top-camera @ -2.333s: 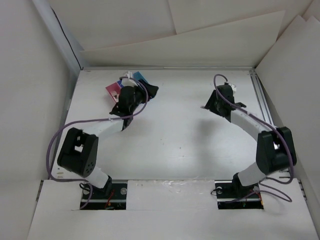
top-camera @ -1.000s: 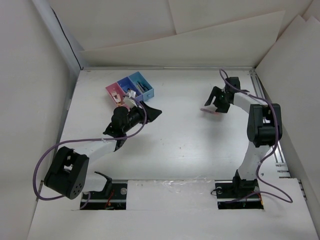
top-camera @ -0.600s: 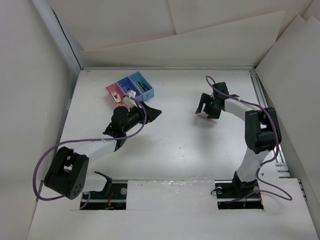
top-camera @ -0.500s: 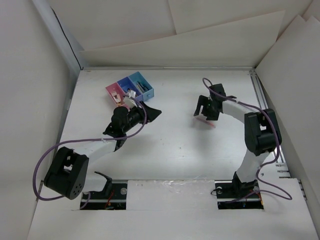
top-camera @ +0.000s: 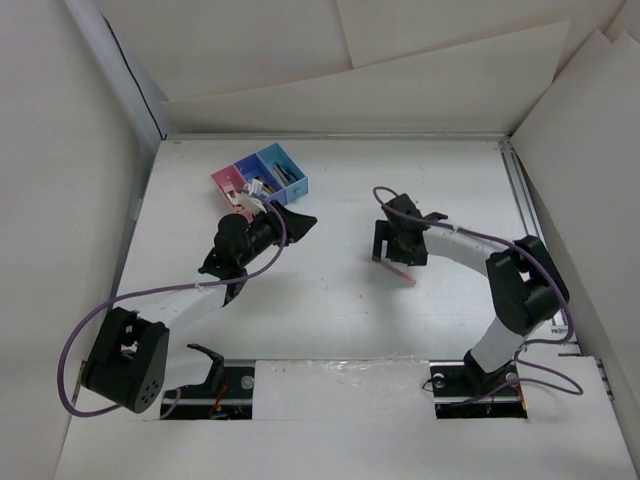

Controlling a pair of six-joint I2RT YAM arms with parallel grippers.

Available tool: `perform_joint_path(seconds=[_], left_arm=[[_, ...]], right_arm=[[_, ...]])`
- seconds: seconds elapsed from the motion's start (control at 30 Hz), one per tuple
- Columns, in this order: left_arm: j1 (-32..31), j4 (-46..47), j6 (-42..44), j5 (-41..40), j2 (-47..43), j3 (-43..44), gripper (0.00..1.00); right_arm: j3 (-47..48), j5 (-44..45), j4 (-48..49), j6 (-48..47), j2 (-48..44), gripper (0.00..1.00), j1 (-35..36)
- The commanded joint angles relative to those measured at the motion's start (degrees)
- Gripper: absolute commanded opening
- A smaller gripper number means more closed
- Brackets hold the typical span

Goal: Sort the stationery into containers
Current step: Move the pen to the center of the board, then pick up the pen from the center of the board.

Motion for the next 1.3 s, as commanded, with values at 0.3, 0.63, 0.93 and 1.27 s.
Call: perform_joint_path(seconds=[0.3,0.63,0.93,1.27], left_arm=[[0.72,2.22,0.33,2.32,-1.40,-0.36,0.35],[0.72,0.55,0.94,1.00,-5.00,-0.89,0.35],[0.72,-1.47,1.47,0.39,-4.48,-0.36,0.34],[0.72,-3.58,2.00,-2.25,-6.23,0.17,0.34]], right_arm=[[-2.97,4.61,-5.48,5.39,-4.64,0.92,12.48],[-5.25,3.20,-4.33,9.42,-2.35,0.45,18.27],[-5.26,5.66,-3.10,12.59,0.37,0.04,20.92],[0.19,1.38,3.66,8.21,-6.65,0.00,15.74]])
